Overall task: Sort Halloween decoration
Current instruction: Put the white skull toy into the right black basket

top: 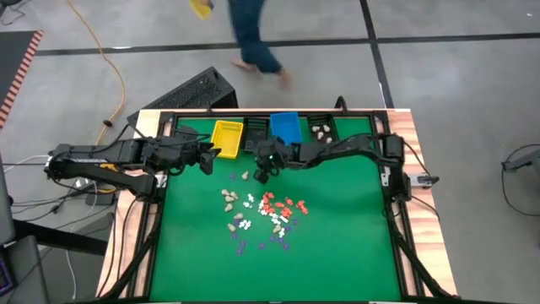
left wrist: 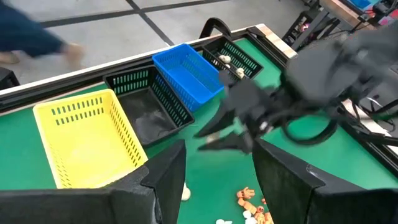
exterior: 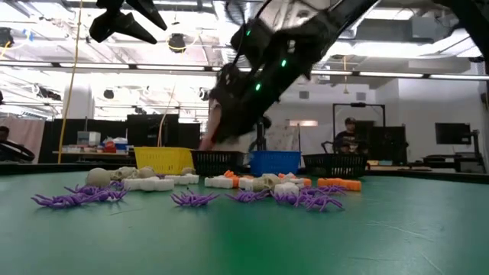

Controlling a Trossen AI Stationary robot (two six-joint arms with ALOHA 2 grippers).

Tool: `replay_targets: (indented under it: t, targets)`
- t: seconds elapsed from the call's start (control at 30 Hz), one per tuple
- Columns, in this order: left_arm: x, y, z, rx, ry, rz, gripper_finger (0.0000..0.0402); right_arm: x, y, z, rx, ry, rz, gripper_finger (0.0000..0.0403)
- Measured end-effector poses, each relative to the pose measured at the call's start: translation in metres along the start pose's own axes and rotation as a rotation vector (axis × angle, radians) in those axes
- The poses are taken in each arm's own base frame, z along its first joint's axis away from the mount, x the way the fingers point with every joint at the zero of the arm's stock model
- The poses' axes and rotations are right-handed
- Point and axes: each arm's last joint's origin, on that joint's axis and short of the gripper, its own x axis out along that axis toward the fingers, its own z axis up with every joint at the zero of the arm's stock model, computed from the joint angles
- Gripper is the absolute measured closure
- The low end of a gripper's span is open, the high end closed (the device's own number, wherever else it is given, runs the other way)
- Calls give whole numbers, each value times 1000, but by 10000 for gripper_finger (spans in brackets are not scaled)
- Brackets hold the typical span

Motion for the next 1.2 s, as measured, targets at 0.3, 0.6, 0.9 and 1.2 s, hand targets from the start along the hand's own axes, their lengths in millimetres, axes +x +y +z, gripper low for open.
replay_targets:
  t: [0.3,0.6,0.9,1.2]
  targets:
    - [0,0,0,-1,-5,3,226,-64,-50,35,-84,2,-149,312]
    - [0,0,1,-4,-10,1,226,-102,-114,25,-23,148,-119,331]
    - [0,1,2,-7,-40,34,226,-99,-92,-32,67,82,98,331]
    - [1,-1,1,-17,-26,18,226,-60,-65,-42,69,88,126,331]
